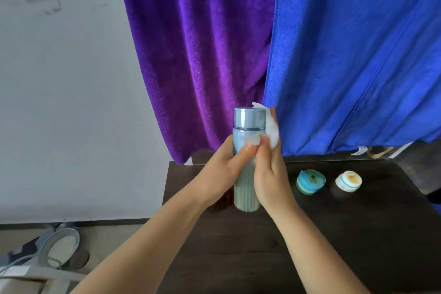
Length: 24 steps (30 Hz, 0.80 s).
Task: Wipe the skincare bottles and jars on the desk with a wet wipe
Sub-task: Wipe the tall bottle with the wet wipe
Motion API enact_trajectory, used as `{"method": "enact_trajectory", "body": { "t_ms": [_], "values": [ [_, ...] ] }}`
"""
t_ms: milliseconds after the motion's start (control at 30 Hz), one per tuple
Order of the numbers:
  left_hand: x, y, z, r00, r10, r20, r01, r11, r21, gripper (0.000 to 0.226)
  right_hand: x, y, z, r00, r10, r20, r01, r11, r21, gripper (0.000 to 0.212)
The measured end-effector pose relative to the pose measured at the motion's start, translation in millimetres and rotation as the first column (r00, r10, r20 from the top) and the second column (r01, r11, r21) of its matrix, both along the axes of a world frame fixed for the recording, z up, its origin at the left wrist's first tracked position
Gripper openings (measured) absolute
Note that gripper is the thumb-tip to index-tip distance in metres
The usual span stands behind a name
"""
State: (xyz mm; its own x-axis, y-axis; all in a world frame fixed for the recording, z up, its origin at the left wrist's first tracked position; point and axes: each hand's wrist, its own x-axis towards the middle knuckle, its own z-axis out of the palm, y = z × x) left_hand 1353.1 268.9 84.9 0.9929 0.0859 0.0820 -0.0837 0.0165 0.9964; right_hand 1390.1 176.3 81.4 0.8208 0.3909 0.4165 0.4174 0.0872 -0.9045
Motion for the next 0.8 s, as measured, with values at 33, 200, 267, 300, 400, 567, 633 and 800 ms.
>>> {"method": "enact_trajectory", "body": {
  "t_ms": [33, 200, 267, 300, 400, 567, 633, 800],
  "values": [
    [3, 0, -2, 0.999, 0.041, -0.005, -0.041, 0.998, -0.052, 0.03, -1, -1, -5, 0.999, 0.029, 0.024, -0.028, 0.998, -0.051, 0.05],
    [14, 7, 0, 0.977, 0.201, -0.071, -0.212, 0.949, -0.233, 0.049, -20, -17, -43, 0.964, 0.08, 0.255, 0.028, 0.918, -0.394, 0.068],
    [14, 7, -1, 0.973, 0.213, -0.095, -0.23, 0.938, -0.258, 0.052, -27, -23, -55, 0.956, 0.066, 0.287, 0.065, 0.903, -0.424, 0.069],
    [14, 5, -3, 0.97, 0.214, -0.111, -0.237, 0.933, -0.27, 0.054, -27, -22, -56, 0.958, 0.052, 0.281, 0.079, 0.897, -0.436, 0.068],
    [12, -4, -8, 0.982, 0.153, -0.114, -0.178, 0.946, -0.269, 0.045, -11, -10, -32, 0.979, 0.021, 0.204, 0.067, 0.907, -0.416, 0.065],
    [12, -8, -1, 0.987, 0.122, -0.108, -0.152, 0.927, -0.344, 0.041, 14, 2, -1, 0.97, 0.059, 0.235, 0.044, 0.911, -0.41, 0.061],
    [16, -4, 2, 0.968, 0.206, -0.143, -0.245, 0.897, -0.369, 0.047, 4, -6, -18, 0.95, 0.111, 0.291, 0.039, 0.885, -0.464, 0.066],
    [18, 0, 1, 0.915, 0.35, -0.2, -0.403, 0.79, -0.462, 0.053, -26, -39, -58, 0.976, 0.16, 0.149, -0.076, 0.887, -0.455, 0.064]
  ]
}}
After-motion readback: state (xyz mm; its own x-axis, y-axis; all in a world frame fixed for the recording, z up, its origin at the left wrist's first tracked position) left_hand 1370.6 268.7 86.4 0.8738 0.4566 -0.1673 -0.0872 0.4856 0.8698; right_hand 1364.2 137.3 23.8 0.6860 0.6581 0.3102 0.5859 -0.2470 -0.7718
